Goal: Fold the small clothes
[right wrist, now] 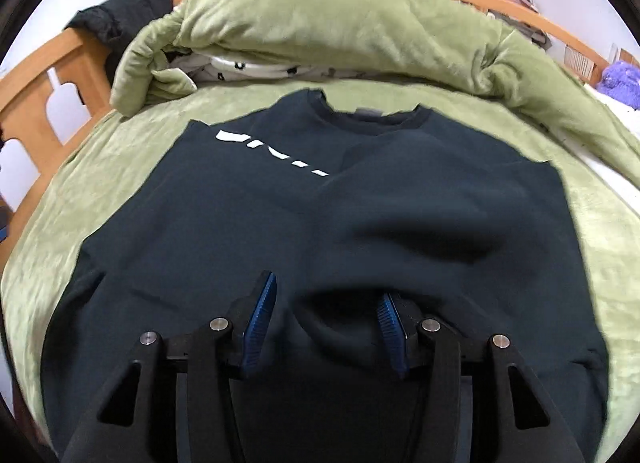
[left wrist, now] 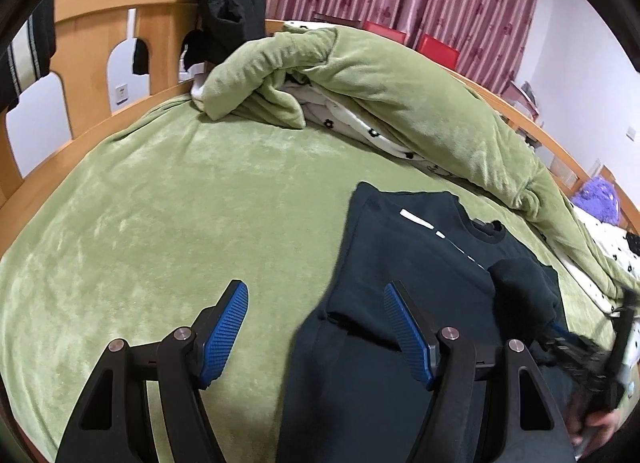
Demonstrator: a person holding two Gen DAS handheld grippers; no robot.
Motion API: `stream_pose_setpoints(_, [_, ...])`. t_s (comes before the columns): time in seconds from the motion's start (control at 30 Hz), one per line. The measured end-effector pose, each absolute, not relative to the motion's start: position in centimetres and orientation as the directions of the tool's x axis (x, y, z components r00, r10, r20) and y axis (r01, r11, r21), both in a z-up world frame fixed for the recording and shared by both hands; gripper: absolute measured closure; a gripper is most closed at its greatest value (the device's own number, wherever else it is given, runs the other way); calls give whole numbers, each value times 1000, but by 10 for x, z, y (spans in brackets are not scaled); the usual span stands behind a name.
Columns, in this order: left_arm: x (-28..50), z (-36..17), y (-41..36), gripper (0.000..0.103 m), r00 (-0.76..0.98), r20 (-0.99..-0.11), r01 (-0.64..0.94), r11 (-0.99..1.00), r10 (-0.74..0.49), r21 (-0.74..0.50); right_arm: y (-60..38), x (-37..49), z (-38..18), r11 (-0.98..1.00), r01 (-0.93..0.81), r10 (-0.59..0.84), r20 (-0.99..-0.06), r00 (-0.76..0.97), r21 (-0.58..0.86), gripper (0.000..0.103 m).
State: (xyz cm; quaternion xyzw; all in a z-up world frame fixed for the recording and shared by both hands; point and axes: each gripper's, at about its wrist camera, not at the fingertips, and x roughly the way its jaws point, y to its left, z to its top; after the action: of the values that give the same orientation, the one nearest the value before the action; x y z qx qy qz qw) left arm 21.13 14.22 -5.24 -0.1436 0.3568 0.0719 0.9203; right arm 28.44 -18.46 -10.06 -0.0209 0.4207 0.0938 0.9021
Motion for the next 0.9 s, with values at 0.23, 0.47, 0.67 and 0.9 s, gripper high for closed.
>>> stream_pose_setpoints(0.23, [222,-49,105,34,740,-672,-182,965,8,-189,-272,241,-52,996,-6,66,-693,718,89,44])
stream_pose_setpoints(0.47, [228,-49,21,34,735,-677,-36,996,-33,-87,-349,199,-33,969,126,40,-645,763,210,44])
stream_pose_setpoints(0.67, [220,-46,-61,34,745,-661,114,993,-93,-11,-389,189,-27,967,190,-39,-635,772,171,44])
stream_pose_setpoints(0.9, [232,-56,-124,34,723,-678,180,984,-131,2,-434,186,-39,963,198,-36,-642,766,182,44])
